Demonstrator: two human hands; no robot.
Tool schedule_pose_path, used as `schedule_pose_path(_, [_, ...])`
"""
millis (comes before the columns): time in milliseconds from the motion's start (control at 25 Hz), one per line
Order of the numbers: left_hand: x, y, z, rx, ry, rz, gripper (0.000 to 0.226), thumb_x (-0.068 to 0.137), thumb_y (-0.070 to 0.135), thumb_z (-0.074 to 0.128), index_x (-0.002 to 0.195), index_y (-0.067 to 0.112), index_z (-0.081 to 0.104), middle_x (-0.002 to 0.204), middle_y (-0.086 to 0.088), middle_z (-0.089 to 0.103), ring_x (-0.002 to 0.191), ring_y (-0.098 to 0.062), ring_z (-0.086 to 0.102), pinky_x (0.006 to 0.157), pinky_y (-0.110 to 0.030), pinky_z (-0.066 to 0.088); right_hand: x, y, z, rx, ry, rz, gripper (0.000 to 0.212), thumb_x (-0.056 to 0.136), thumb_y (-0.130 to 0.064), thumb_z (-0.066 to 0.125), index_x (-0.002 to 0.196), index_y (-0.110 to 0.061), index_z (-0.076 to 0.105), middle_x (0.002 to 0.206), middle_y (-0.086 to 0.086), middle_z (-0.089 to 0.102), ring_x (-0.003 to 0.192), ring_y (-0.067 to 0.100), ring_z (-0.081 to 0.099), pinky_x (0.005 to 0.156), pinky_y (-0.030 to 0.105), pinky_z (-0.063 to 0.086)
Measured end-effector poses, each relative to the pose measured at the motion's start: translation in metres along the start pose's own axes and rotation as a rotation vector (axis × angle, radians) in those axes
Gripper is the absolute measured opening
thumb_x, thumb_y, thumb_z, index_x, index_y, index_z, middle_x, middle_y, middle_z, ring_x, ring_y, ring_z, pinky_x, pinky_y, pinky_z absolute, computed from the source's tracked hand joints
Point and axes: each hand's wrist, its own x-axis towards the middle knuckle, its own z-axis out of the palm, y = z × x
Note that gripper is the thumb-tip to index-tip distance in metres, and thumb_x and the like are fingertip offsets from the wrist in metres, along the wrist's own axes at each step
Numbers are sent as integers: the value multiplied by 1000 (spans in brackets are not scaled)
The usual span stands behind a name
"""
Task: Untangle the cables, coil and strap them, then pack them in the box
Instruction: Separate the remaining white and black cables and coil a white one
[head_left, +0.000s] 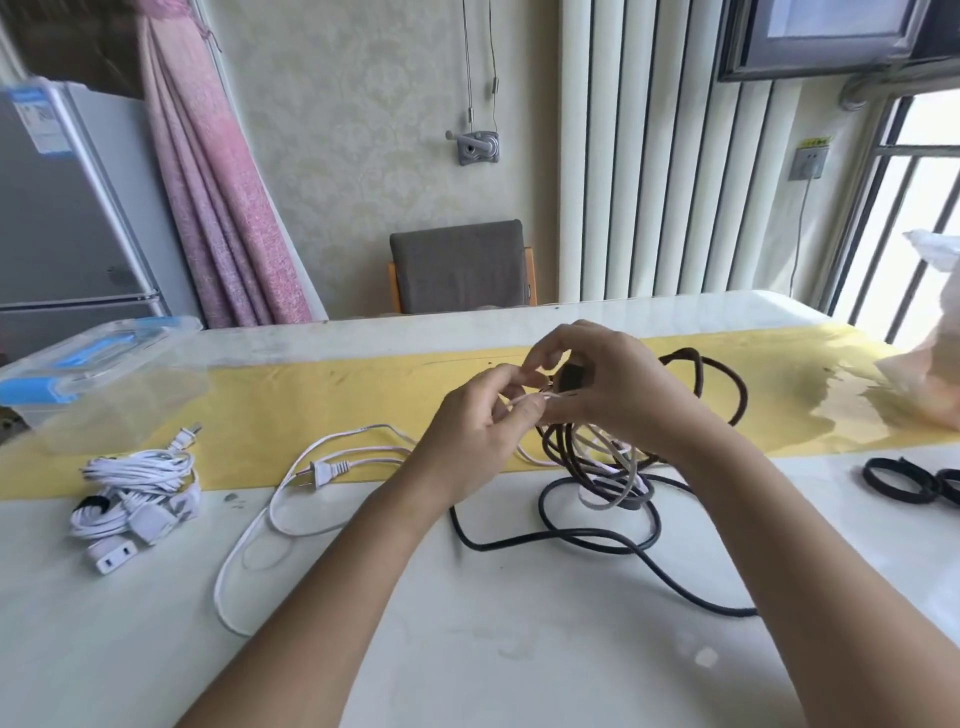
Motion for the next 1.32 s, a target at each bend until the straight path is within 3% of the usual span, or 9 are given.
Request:
schedule_pose_path(160, [0, 2, -7, 13, 164, 127, 13, 88, 28, 59, 86, 30, 72, 89, 12, 71, 89, -7, 64, 79, -24, 49, 1, 12, -12, -237, 124, -44, 37, 74, 3, 67, 101, -22, 63, 103, -7, 54, 83, 6, 58, 71, 19, 51])
schedule_pose_path(320, [3, -3, -11, 84, 265, 43, 12, 91, 26, 61, 82, 27, 70, 81, 7, 72, 78, -17, 64, 74, -31, 47, 2, 24, -26, -401, 367, 34, 18, 78, -8, 70, 93, -18, 66, 88, -7, 58, 72, 12, 57, 68, 28, 46])
schedule_pose_path(480, [5, 1, -17, 126, 337, 53, 14, 93, 21, 59, 82, 23, 67, 78, 11, 70, 77, -7, 61, 71, -24, 45, 3, 23, -46, 191, 601, 359, 12, 92, -7, 53, 92, -6, 64, 62, 4, 68, 49, 17, 63, 57, 30, 56])
schedule_pose_path(600, [6, -2, -19, 131, 372, 20, 17, 95, 20, 57, 81, 28, 64, 73, 17, 66, 72, -5, 59, 68, -22, 43, 1, 11, -49, 613, 329, 565, 18, 97, -6, 45, 96, -1, 62, 64, 14, 71, 41, 17, 59, 44, 21, 52])
schedule_pose_path(720, [8, -7, -20, -4, 263, -156, 27, 89, 42, 62, 80, 17, 68, 57, 13, 54, 55, -6, 45, 59, -22, 36, -1, 6, -39, 530, 77, 562, 22, 99, -7, 44, 98, 1, 65, 77, 16, 73, 35, 13, 43, 38, 17, 39])
schedule_pose_path(800, [7, -5, -17, -90, 97, -264, 48, 72, 62, 69, 79, 14, 69, 56, 14, 50, 54, -4, 40, 56, -19, 30, -1, 5, -33, 457, 39, 520, 23, 97, -3, 44, 98, 0, 66, 78, 12, 73, 36, 12, 38, 37, 16, 34])
schedule_pose_path(1000, [4, -11, -5, 96, -28, -286, 21, 76, 37, 78, 77, 17, 71, 45, 11, 37, 47, -6, 32, 48, -20, 23, 0, 5, -26, 394, 61, 400, 17, 88, -1, 59, 99, -9, 69, 83, 11, 66, 39, 5, 39, 40, 12, 31])
schedule_pose_path(1160, [3, -7, 1, 16, -57, -219, 7, 86, 14, 63, 85, 17, 68, 73, 3, 68, 67, -8, 52, 66, -24, 37, -5, -2, -24, -34, -90, 225, 31, 73, -29, 81, 101, -31, 68, 74, -9, 54, 63, 0, 52, 63, 19, 39])
schedule_pose_path(1320, [0, -1, 3, 76, -69, -44, 45, 86, -4, 42, 86, 39, 57, 60, 14, 58, 53, -6, 45, 52, -19, 33, -4, -7, -7, -439, -14, 25, 43, 73, -35, 79, 113, -38, 65, 99, -15, 47, 79, -1, 47, 67, 14, 35])
